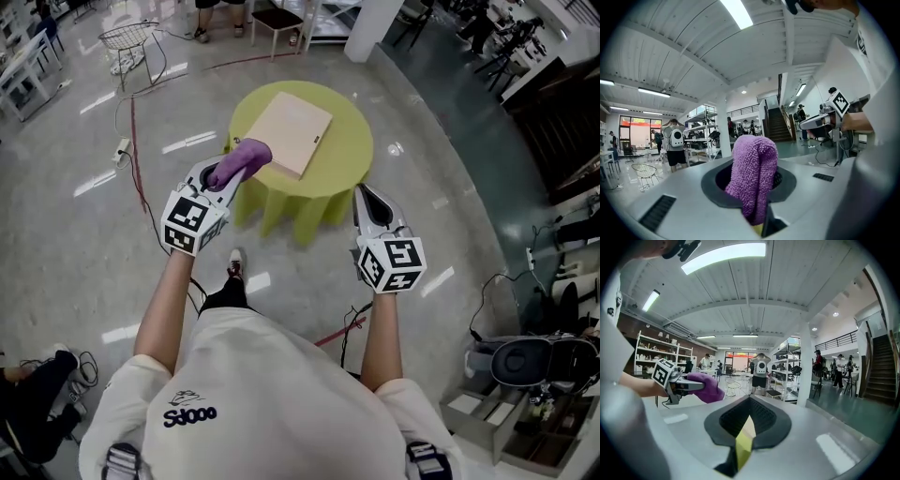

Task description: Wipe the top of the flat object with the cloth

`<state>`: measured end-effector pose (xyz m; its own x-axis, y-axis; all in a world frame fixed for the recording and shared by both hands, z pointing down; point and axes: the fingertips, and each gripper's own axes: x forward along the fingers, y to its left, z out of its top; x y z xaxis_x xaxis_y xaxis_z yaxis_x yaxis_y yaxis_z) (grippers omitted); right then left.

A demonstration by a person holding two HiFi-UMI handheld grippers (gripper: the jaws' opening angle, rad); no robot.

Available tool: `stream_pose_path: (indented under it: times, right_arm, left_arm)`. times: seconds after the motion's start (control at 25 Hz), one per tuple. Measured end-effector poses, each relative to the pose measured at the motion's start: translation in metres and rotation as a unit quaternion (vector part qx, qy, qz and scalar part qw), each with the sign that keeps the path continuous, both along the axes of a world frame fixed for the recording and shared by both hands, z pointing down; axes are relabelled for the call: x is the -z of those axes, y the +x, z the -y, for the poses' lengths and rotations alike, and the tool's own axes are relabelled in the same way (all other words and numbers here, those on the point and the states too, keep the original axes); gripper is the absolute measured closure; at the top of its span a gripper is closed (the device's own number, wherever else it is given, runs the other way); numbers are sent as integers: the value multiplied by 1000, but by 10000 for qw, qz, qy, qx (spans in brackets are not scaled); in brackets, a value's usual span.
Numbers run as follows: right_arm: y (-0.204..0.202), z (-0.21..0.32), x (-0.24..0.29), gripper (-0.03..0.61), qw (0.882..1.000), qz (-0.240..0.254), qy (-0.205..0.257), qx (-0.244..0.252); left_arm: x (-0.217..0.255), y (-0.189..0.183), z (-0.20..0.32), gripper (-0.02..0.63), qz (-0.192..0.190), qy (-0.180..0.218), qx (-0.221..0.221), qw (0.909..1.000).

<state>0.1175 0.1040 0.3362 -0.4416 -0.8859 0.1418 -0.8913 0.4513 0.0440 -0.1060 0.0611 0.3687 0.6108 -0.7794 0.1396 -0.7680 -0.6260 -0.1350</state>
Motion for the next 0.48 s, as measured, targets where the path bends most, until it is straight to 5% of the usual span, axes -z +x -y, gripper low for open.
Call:
stream_pose_path:
  times: [0.48]
  right_arm:
    - [-37,137,4,569,9998,-102,-136,-126]
  left_arm:
    - [3,-17,152,548,-7,-106,-416,9991]
